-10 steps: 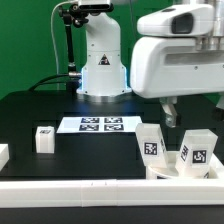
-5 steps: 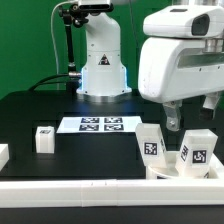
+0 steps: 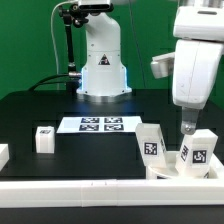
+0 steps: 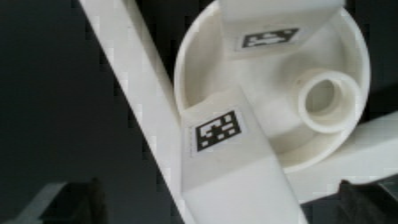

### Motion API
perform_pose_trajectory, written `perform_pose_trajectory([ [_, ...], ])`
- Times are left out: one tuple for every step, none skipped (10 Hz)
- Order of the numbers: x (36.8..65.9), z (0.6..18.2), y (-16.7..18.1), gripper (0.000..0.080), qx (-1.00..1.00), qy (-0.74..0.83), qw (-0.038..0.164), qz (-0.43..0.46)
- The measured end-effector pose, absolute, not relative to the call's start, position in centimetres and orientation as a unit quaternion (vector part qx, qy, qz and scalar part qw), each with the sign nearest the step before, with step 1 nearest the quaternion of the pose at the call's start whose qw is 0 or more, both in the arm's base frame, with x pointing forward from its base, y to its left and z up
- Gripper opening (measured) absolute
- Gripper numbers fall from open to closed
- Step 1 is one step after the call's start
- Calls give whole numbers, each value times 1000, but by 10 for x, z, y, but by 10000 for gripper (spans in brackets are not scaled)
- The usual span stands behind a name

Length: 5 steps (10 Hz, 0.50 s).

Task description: Assemble stool

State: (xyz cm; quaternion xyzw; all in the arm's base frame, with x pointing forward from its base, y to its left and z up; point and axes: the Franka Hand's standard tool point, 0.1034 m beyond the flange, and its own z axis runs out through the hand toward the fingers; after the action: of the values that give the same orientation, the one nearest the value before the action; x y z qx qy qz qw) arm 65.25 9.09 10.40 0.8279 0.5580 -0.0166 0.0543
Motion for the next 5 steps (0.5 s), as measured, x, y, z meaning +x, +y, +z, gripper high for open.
perform_pose_trajectory([
  [652,101,92,649,798,600,60,-22],
  [652,96,94,649,770,634,63,-27],
  [652,93,94,649,742,667,64,-35],
  [652,91,93,649,713,697,65,-41],
  [651,87,91,649,690,719,66,-48],
])
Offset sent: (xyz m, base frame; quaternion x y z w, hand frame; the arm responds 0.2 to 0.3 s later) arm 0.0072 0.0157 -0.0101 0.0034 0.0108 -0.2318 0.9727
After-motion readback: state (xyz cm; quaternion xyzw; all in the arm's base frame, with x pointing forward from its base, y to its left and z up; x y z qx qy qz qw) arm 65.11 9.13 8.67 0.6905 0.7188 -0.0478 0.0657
